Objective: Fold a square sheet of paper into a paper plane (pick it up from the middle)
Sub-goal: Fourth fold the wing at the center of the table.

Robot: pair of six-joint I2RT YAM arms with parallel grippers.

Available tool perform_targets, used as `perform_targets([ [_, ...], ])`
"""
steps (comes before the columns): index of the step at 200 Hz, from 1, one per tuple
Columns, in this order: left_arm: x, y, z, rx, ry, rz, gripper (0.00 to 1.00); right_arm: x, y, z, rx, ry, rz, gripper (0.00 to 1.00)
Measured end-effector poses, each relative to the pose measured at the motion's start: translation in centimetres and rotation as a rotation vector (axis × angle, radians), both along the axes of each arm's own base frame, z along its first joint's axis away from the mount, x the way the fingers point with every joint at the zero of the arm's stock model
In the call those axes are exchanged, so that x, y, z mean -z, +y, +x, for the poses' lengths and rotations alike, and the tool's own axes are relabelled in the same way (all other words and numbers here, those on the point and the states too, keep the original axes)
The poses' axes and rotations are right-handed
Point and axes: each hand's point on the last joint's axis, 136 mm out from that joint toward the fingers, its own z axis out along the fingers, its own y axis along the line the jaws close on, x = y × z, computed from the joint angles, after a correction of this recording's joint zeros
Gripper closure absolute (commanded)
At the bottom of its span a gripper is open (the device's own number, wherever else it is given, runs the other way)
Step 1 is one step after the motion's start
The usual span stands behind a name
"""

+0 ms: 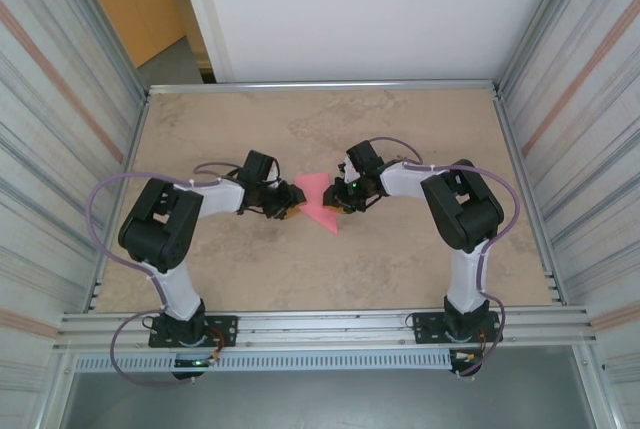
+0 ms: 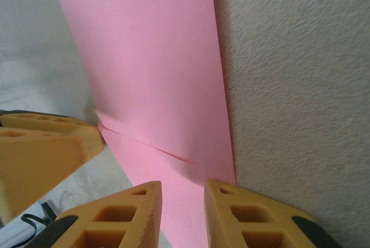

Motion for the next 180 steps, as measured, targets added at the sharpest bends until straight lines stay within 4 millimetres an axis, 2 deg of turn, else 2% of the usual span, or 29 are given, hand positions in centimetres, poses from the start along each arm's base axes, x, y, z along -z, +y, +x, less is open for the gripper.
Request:
perform_targets([
  [122,0.14,0.69,0.31,-0.022,-0.009,0.046,0.71,0.0,0.0,0.0,-0.001,0.005,0.007,0.73],
  [154,-0.16,0.34,0.3,-0.011,-0.013,0.025,0.75,0.04,-0.01,-0.02,-0.002,0.011,0.013,0.73],
  [180,-0.67,-0.23,0.34,0.009,-0.023,-0.01,0.75,0.05,-0.01,-0.02,-0.002,0.011,0.013,0.73],
])
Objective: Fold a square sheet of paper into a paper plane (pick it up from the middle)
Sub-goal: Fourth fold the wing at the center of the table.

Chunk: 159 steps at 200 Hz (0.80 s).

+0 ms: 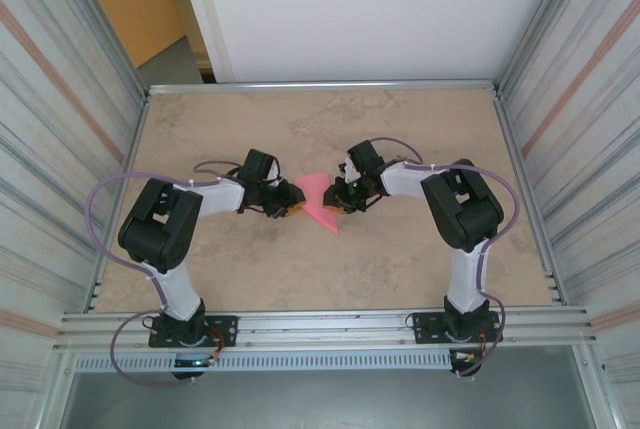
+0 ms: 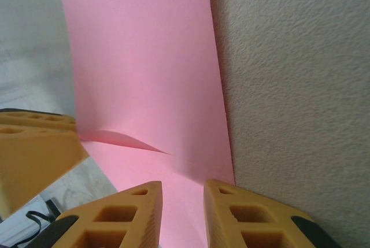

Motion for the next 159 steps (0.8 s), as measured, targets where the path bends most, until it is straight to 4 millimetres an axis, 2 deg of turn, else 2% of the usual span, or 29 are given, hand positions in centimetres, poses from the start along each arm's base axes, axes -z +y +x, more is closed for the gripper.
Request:
perform_targets([
  [71,-0.6,-0.9,0.0,0.063,-0.013,-0.031,0.74,-0.1,0.1,0.0,-0.004,-0.004,0.007,0.7],
  [98,-0.2,-1.0,-0.1,0.07,-0.002,-0.039,0.74,-0.2,0.2,0.1,-0.017,-0.016,0.009,0.69],
  [159,0.1,-1.0,0.0,0.066,0.006,-0.042,0.81,-0.4,0.4,0.1,-0.038,-0.032,0.024,0.63],
])
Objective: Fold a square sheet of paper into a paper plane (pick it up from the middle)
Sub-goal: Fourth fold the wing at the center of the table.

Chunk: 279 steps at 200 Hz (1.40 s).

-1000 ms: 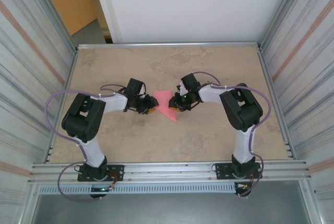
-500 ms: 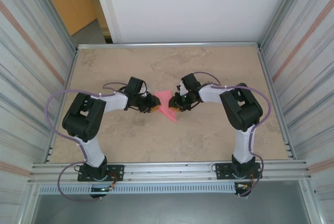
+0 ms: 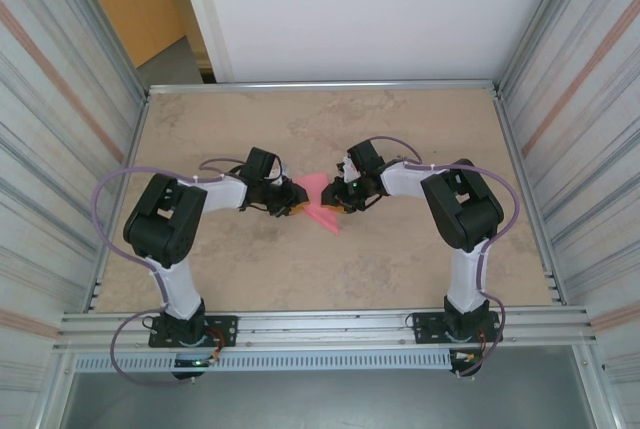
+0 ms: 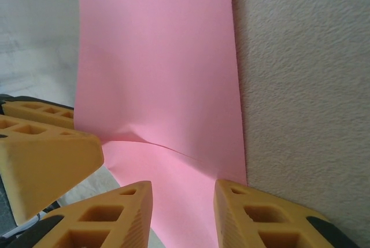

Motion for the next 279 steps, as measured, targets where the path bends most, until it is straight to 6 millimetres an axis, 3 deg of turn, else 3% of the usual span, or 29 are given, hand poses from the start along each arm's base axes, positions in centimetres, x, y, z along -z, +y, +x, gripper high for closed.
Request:
perform_targets([
  [48,0.0,0.0,0.0,-0.012,0.011,-0.003,0.94,-0.5,-0.3,0.4,-0.02,-0.062,-0.018,0.58],
  [78,-0.1,0.1,0.2,-0.022,0.016,-0.013,0.95,-1.3,-1.3,0.7,-0.052,-0.153,-0.074,0.52],
  [115,-0.2,0.2,0.4,-0.045,0.033,-0.02,0.96,-3.7,-2.9,1.4,-0.096,-0.354,-0.179,0.48],
  [137,-0.2,0.2,0.4,-0.061,0.048,-0.023,0.96,-4.6,-2.8,0.7,-0.158,-0.483,-0.267,0.49],
  [189,-2.0,0.0,1.3,-0.1,0.038,-0.039,0.95,-3.6,0.3,-3.0,-0.353,-0.65,-0.379,0.55],
  [221,-2.3,0.0,1.5,-0.112,0.042,-0.043,0.95,-3.2,1.2,-2.7,-0.353,-0.708,-0.415,0.57],
  [279,-2.5,0.0,1.6,-0.128,0.063,-0.04,0.95,-1.5,1.0,-1.9,-0.355,-0.732,-0.479,0.55],
])
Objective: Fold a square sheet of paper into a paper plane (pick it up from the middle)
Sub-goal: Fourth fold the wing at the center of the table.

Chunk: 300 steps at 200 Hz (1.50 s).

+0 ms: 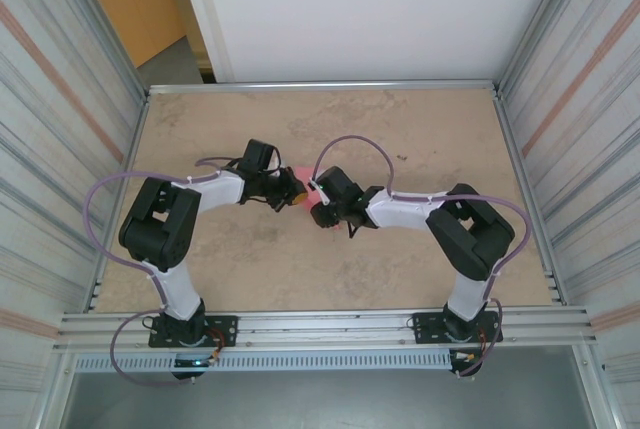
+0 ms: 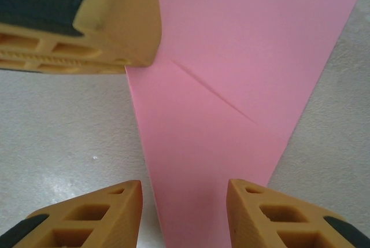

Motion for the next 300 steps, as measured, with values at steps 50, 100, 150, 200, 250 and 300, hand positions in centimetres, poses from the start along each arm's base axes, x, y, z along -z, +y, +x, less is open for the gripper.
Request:
perform_targets([
  [50,0.0,0.0,0.2,-0.016,0.008,0.0,0.95,0.9,0.2,0.2,0.003,-0.014,-0.03,0.56],
  [100,0.0,0.0,0.1,-0.016,0.009,-0.001,0.95,0.8,0.0,0.6,0.019,-0.034,-0.041,0.6],
  [150,0.0,0.0,0.1,-0.016,0.01,0.0,0.94,0.7,0.1,0.8,0.012,-0.045,-0.044,0.67],
  [200,0.2,0.2,-0.2,-0.016,0.031,0.01,0.91,0.8,-0.1,0.9,0.015,-0.056,-0.058,0.71],
  [250,0.1,0.9,0.0,-0.016,0.039,0.021,0.82,0.8,-0.1,0.9,-0.004,-0.066,-0.071,0.86],
  [300,-1.6,4.3,1.4,-0.08,0.007,0.029,0.7,0.8,0.3,0.6,-0.038,-0.052,-0.059,0.93],
])
